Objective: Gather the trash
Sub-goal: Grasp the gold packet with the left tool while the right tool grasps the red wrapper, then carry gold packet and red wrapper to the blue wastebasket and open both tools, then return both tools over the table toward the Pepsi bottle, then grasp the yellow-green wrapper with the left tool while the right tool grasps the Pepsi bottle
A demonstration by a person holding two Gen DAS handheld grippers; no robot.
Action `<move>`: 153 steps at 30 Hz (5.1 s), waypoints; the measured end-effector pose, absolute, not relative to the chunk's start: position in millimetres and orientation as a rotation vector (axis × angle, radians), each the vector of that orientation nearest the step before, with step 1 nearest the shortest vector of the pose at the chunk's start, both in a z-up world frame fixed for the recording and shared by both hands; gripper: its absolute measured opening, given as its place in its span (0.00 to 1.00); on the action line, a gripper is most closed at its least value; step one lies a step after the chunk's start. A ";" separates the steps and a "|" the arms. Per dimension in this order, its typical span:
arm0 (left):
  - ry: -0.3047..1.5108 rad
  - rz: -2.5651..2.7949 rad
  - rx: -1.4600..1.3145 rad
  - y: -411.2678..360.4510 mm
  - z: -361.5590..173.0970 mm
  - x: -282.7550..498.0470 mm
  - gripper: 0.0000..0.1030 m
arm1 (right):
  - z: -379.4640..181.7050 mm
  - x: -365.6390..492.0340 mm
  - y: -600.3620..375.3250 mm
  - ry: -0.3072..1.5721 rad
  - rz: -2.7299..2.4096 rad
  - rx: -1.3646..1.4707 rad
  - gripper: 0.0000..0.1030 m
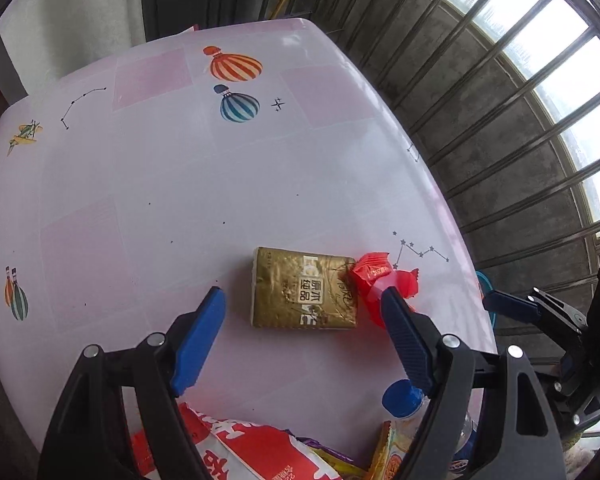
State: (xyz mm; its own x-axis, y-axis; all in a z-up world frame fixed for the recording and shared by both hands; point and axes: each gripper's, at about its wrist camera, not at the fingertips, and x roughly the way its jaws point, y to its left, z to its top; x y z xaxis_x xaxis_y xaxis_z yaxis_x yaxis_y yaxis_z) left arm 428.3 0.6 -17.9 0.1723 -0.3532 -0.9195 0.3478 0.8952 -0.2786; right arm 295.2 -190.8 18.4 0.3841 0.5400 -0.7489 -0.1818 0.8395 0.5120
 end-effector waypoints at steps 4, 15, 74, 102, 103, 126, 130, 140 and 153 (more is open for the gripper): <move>1.348 -0.490 -0.072 2.7 -29.4 439.9 0.74 | -3.0 310.0 -174.5 1.156 0.493 0.316 0.54; 1.379 -0.510 -0.027 -7.9 -33.8 434.0 0.74 | -37.3 308.6 -190.8 1.215 0.440 0.343 0.17; 1.244 -1.090 0.215 -290.3 53.9 208.6 0.70 | -1.6 22.5 -459.2 0.732 -0.142 1.002 0.03; 1.432 -1.067 0.178 -422.5 -44.3 185.2 0.88 | -159.2 -66.3 -565.3 0.754 -0.586 1.354 0.55; 1.376 -1.049 0.194 -409.2 -32.2 186.0 0.88 | -148.5 -68.1 -560.8 0.741 -0.580 1.330 0.55; 0.758 -0.498 -0.244 47.6 43.3 115.2 0.88 | -9.7 89.0 -345.0 0.919 0.122 0.810 0.64; 0.774 -0.489 -0.351 71.1 17.3 108.9 0.83 | -2.9 117.6 -295.7 0.991 0.214 0.702 0.64; 0.895 -0.569 -0.460 53.8 -30.2 131.5 0.56 | -6.2 158.1 -221.8 1.135 0.307 0.513 0.68; 0.981 -0.538 -0.447 19.0 -57.3 166.7 0.22 | -21.1 180.2 -175.5 1.249 0.407 0.371 0.68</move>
